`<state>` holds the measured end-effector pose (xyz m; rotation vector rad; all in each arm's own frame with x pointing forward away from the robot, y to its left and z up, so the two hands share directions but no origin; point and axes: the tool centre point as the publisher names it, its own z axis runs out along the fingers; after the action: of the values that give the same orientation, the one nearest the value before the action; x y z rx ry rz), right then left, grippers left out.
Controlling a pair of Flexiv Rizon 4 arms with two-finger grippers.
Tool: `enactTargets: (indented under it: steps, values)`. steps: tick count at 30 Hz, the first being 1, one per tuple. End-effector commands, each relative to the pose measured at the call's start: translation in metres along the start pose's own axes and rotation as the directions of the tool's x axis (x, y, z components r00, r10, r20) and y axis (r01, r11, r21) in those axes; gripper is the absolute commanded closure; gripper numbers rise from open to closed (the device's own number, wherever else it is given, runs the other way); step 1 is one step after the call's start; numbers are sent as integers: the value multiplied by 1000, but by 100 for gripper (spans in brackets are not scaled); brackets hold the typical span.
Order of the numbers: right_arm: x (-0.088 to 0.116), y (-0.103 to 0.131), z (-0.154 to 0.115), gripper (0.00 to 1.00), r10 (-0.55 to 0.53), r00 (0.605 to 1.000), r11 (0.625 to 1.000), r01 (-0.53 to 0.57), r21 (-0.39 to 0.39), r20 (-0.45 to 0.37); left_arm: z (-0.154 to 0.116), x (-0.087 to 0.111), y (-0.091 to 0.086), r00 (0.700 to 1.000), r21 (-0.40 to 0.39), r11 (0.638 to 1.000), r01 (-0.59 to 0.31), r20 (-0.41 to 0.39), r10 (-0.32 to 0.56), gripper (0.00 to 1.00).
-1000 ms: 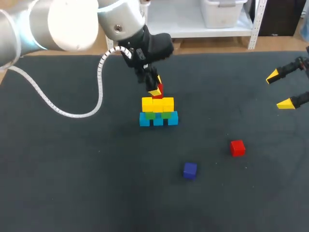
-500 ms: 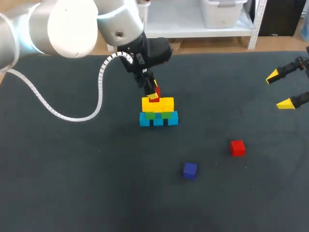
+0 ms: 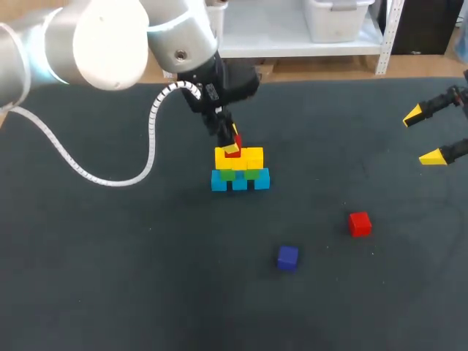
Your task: Place the blue cubes, place green cubes on the blue cubes, place the yellow cubes on the green cubes, then place the red cubes on the yellow cubes, and place purple cube on the red cubes.
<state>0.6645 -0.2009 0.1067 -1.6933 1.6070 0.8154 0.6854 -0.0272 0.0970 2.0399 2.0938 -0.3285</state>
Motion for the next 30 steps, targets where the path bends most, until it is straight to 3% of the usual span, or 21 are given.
enactTargets:
  steps: [1, 30]
  values:
    - [0, 0, 0, 0, -1, 1000, 1000, 1, 1, 1, 1, 0, 1, 1000, 5, 1000, 2, -3, -2, 100]
    - [0, 0, 0, 0, -1, 1000, 1000, 1, 1, 1, 2, 4, 5, 1000, 10, 1000, -2, -13, 2, 100]
